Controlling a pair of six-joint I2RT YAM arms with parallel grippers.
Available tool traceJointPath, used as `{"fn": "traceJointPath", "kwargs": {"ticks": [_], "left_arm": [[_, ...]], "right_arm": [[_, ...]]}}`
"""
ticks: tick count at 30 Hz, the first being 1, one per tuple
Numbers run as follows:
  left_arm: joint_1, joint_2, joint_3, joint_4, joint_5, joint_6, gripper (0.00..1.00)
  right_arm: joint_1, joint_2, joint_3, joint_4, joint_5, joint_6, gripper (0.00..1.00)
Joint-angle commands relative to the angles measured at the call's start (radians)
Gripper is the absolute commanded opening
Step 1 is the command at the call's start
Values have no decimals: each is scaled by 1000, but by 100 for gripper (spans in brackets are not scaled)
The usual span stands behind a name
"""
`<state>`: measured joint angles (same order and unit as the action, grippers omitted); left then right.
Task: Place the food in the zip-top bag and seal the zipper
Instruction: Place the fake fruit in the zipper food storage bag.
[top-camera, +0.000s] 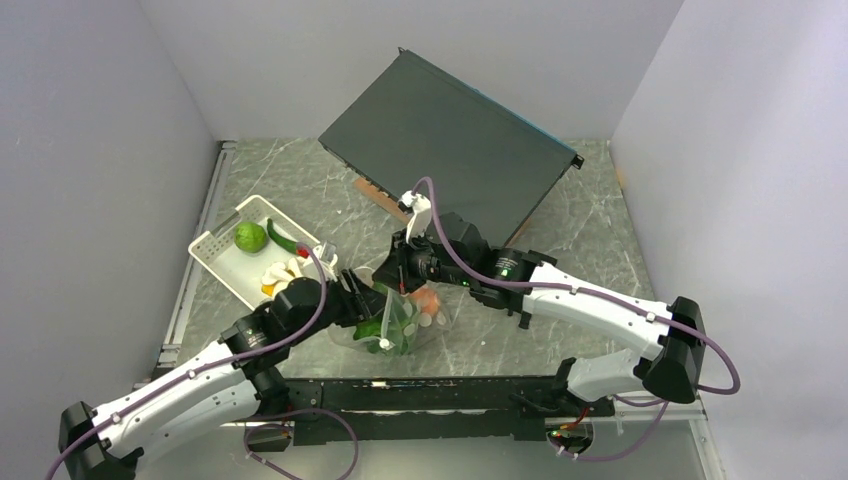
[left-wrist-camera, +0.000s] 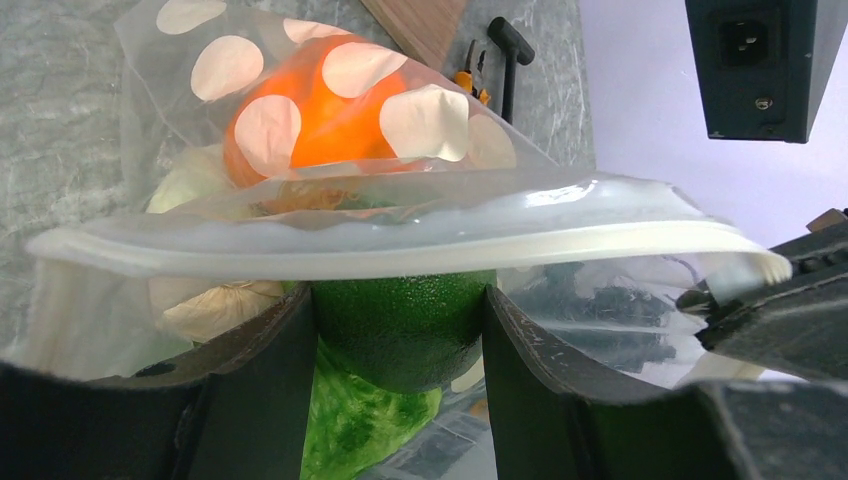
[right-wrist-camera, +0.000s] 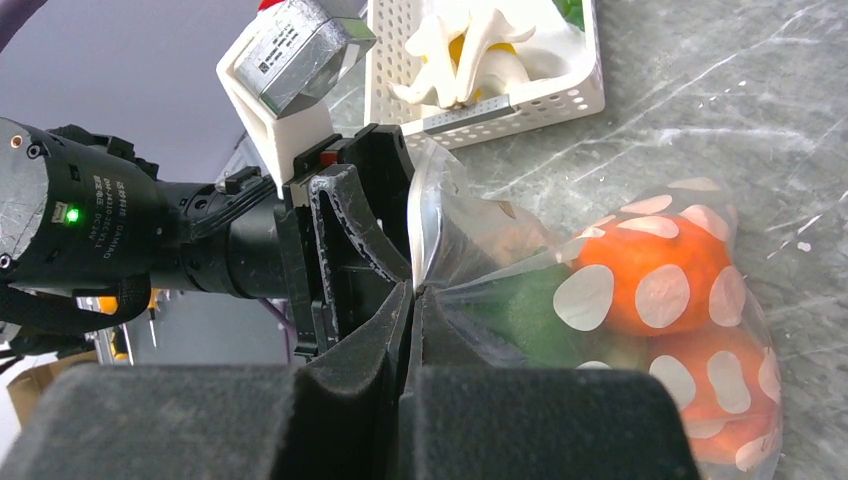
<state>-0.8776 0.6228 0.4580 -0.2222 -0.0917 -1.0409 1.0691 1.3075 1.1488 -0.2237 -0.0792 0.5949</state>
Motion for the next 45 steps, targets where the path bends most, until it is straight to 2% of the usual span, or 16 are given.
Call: {"fn": "traceJointPath", "kwargs": {"ticks": [1,3,6,8,19,27,33,36,39,43,45], "left_arm": [[-3,-14,37,-14,6,10,33],[-3,-16,48,-52,-1,19,44],[-3,-24,57,-81,1,22,70],[-3,-22,77,-98,5,45,78],[-3,3,165,-207,-13,77,89],[-3,11,202,-295,-51,90,81],[-3,53,194,-254,-49,100,77],[-3,107,215,-253,-30,118,67],[-3,151,226,-249,-10,130,65],[-3,170,219,-241,10,151,52],[-3,151,204,-234,5,149,42]], "right_arm": [[7,4,84,47,13,-20,0],[6,-14,54,74,32,-22,0],[8,-18,40,98,43,-16,0],[8,-5,59,75,37,-21,0],[8,-34,17,70,68,-39,0],[7,-54,3,73,72,-46,0],[8,-53,13,72,71,-49,0],[6,-52,20,77,62,-43,0],[8,-51,22,85,52,-35,0],[8,-48,25,83,47,-35,0],[8,-52,21,82,52,-38,0]]}}
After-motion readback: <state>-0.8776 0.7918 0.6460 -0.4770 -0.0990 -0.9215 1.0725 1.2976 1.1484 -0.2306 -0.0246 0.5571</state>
